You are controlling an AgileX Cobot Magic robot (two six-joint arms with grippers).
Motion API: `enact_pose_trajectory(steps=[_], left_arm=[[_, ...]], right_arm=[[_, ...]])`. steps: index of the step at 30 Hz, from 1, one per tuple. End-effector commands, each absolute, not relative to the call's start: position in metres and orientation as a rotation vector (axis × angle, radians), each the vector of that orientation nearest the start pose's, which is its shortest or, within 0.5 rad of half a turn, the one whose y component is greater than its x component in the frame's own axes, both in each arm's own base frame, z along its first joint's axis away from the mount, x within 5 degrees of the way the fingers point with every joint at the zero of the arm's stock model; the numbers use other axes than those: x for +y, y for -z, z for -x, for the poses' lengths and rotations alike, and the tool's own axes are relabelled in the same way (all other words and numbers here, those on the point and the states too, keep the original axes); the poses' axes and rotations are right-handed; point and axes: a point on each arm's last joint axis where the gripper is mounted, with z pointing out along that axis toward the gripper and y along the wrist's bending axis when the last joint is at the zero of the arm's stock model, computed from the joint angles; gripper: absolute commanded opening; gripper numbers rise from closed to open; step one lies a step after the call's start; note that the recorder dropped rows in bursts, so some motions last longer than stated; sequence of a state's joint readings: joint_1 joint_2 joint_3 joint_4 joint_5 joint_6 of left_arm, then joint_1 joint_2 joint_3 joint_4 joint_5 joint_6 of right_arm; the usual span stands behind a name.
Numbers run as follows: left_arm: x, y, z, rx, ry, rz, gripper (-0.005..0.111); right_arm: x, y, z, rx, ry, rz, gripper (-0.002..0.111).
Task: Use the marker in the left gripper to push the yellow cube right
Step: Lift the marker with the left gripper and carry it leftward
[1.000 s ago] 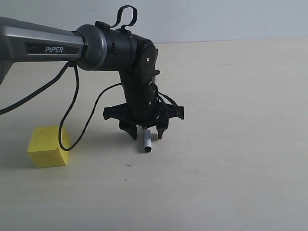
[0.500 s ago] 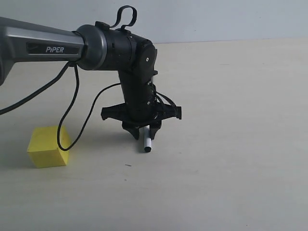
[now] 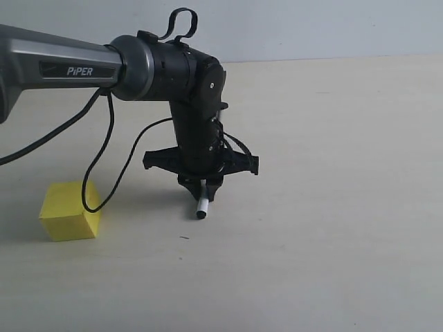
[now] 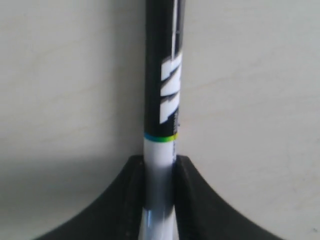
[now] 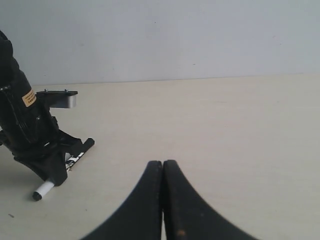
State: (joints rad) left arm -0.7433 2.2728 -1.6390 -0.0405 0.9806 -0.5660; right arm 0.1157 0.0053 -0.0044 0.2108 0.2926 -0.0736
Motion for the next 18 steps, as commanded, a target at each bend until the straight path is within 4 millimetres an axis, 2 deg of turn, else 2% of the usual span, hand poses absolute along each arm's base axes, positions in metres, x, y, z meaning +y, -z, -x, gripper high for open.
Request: enact_pose_trajectory(steps=[1, 4, 5, 9, 13, 14, 18], left_arm=[[-0.31, -0.122, -0.325, 3.045, 0.192, -0.402, 0.0], [-0.315, -0.149, -0.323, 2.972, 0.211, -0.67, 0.0], [-0.316, -0.16, -0.322, 2.927, 0.213, -0.808, 0.0], [-0.315, -0.206, -0.321, 2.769, 0.195, -1.093, 0.0], [-0.301, -0.254, -0.314, 2.571, 0.086, -1.365, 0.0], [-0.296, -0.263, -0.31, 2.531, 0.044, -1.447, 0.0], [-0.28, -0.291, -0.308, 2.349, -0.111, -1.586, 0.0]], right_arm=[[0.012, -0.188, -0.054, 1.768, -0.226, 0.036, 0.0], [0.012, -0.188, -0.054, 1.768, -0.226, 0.036, 0.0], [0.012, -0.188, -0.054, 1.768, -0.226, 0.036, 0.0], [0.012, -0.188, -0.054, 1.768, -0.226, 0.036, 0.0], [0.012, -0.188, -0.054, 1.768, -0.226, 0.036, 0.0], [0.012, -0.188, -0.054, 1.768, -0.226, 0.036, 0.0], [0.012, -0.188, -0.054, 1.768, -0.226, 0.036, 0.0]])
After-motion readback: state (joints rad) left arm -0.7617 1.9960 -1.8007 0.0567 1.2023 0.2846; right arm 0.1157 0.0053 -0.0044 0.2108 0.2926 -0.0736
